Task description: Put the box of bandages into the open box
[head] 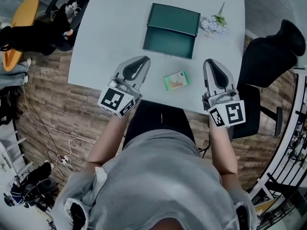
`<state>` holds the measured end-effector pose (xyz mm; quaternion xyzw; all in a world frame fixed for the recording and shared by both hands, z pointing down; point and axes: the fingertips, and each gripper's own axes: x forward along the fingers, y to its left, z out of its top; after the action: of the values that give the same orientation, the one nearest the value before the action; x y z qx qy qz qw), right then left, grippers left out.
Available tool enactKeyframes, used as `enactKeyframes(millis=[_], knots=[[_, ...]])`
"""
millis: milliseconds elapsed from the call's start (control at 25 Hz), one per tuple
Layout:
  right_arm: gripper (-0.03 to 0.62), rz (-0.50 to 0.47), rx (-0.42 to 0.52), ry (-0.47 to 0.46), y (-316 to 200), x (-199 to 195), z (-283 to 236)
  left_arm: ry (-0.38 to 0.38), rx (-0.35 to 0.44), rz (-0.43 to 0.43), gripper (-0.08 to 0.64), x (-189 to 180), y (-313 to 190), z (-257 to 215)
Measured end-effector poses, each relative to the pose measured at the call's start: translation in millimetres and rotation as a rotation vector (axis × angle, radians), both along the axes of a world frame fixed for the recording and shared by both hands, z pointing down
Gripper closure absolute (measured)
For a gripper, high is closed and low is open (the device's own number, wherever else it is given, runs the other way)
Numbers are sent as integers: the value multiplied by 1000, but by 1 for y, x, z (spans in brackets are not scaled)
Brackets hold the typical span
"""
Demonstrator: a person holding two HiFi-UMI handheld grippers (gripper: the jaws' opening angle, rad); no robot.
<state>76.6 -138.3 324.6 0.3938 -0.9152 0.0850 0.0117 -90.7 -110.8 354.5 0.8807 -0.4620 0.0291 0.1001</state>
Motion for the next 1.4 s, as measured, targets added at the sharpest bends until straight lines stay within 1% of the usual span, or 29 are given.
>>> enactKeyframes(millis=[80, 200, 400, 520, 680, 760, 840, 1000, 1080, 1160, 1240, 1320, 1400], knots=[[541, 11, -50, 33, -3, 2, 26, -7, -33, 48, 538, 10, -7, 20], [541, 20, -127, 70, -1, 4, 65, -43, -94, 128, 521, 30, -10, 59], [541, 29, -260, 116, 6, 3, 127, -121, -244, 273, 471, 64, -5, 130], [541, 28, -332, 141, 9, 5, 164, -169, -302, 349, 471, 80, -3, 169], [541, 28, -407, 170, 21, 8, 200, -272, -373, 466, 475, 96, 7, 213], [541, 25, -432, 179, 28, 10, 211, -311, -400, 508, 503, 101, 12, 228], [541, 23, -453, 183, 33, 10, 220, -336, -420, 534, 512, 104, 13, 238], [541, 23, -480, 187, 43, 11, 231, -360, -471, 574, 511, 110, 15, 252], [541, 22, -486, 187, 47, 12, 234, -376, -492, 571, 504, 112, 13, 257], [541, 21, -493, 187, 49, 15, 237, -387, -513, 567, 470, 114, 12, 262], [541, 25, -496, 190, 50, 17, 238, -393, -530, 576, 457, 117, 12, 264], [541, 34, -495, 191, 51, 20, 238, -400, -549, 584, 456, 118, 14, 266], [541, 38, -500, 188, 50, 22, 238, -390, -571, 582, 454, 117, 15, 266]])
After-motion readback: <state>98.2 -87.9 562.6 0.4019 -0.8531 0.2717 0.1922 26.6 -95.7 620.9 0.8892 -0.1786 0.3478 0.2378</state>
